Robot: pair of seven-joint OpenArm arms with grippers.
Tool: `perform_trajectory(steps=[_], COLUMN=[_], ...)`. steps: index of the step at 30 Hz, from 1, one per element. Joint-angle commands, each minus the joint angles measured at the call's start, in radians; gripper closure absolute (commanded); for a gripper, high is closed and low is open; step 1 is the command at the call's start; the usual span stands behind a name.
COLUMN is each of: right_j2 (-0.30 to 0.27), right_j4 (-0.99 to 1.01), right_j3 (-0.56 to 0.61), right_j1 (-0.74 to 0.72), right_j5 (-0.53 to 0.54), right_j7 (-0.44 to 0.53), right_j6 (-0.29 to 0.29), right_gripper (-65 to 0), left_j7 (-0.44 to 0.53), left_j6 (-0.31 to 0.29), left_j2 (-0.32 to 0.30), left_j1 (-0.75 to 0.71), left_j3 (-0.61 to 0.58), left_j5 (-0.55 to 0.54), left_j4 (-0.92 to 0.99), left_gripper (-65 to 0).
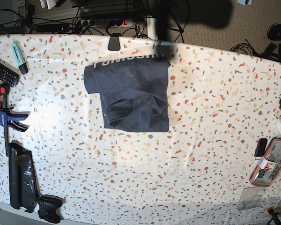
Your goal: Fold the T-shirt properly
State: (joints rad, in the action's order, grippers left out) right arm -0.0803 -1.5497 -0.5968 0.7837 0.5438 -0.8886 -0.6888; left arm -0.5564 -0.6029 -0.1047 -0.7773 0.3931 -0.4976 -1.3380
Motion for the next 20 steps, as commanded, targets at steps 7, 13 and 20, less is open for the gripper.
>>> perform_trajectory(steps=[7, 13, 20], right_j2=[-0.158, -0.197, -0.195], right_j4=[0.490, 0.836, 0.972], right_j3=[0.171, 0.356, 0.511], right_j1=[-0.165, -0.357, -0.497], right_j5=[-0.116, -0.214, -0.200], right_j7=[0.175, 0.297, 0.332], right_j6=[-0.009, -0.009, -0.009], right_gripper=[0.0, 0.0, 0.0], left_j7=[0.293, 0.315, 0.288], left_j6=[0.003, 0.027, 0.031], left_j2=[-0.007, -0.006, -0.006], left_j1=[0.191, 0.365, 0.486], left_j3=[0.005, 0.005, 0.005], left_j5=[0.285, 0.317, 0.314], left_j4=[0.520, 0.803, 0.917], left_gripper=[0.0, 0.0, 0.0])
